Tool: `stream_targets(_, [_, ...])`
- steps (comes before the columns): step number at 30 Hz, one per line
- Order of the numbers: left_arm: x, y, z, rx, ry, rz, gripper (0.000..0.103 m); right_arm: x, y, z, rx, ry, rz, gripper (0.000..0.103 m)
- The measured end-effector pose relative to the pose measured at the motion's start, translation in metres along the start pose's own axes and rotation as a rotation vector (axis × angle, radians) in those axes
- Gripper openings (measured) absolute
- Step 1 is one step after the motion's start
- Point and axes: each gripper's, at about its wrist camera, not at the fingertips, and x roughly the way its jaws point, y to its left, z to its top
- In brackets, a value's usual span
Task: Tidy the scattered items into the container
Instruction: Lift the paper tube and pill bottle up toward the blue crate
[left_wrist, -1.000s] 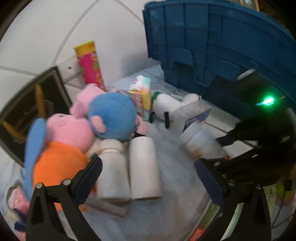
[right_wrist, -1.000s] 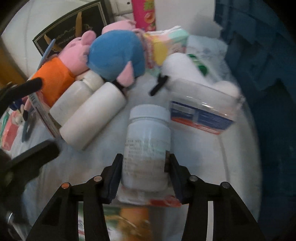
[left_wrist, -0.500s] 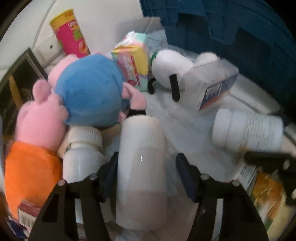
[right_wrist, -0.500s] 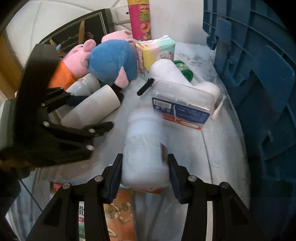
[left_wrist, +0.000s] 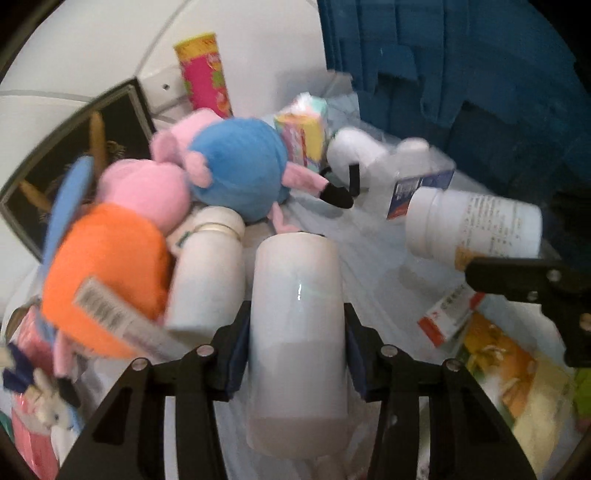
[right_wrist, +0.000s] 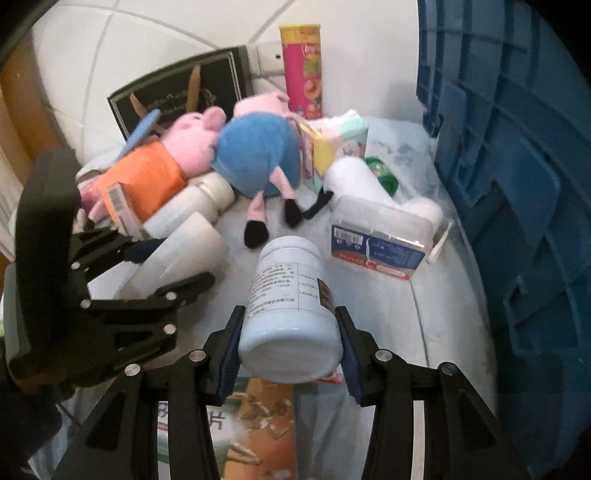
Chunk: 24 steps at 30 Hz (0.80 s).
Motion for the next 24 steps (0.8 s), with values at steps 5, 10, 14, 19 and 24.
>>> stream_targets(5, [-0.046,0.008,-0.009,-0.048,-0.068,0.021,0.045,-0.025,0.015,-0.001,-0.024,-0.056,0.001,0.045])
stream_targets(10, [-0.094,0.011,-0.012,-0.060,-0.126,0.059,0.045,-0.067,0.035,-0.007,-0.034,-0.116,0.009,0.045])
stream_targets(14, [-0.140,0.013,-0.021,-0.095,-0.166,0.087,0.045,-0.103,0.055,-0.010,-0.040,-0.172,0.021,0.045])
stream_targets(19, [-0.201,0.020,-0.028,-0.122,-0.224,0.140,0.045,-0.163,0.086,-0.010,-0.061,-0.270,0.033,0.045])
stream_targets(24, [-0.258,0.025,-0.025,-0.135,-0.302,0.176,0.045,-0.222,0.114,-0.009,-0.079,-0.377,0.031,0.045])
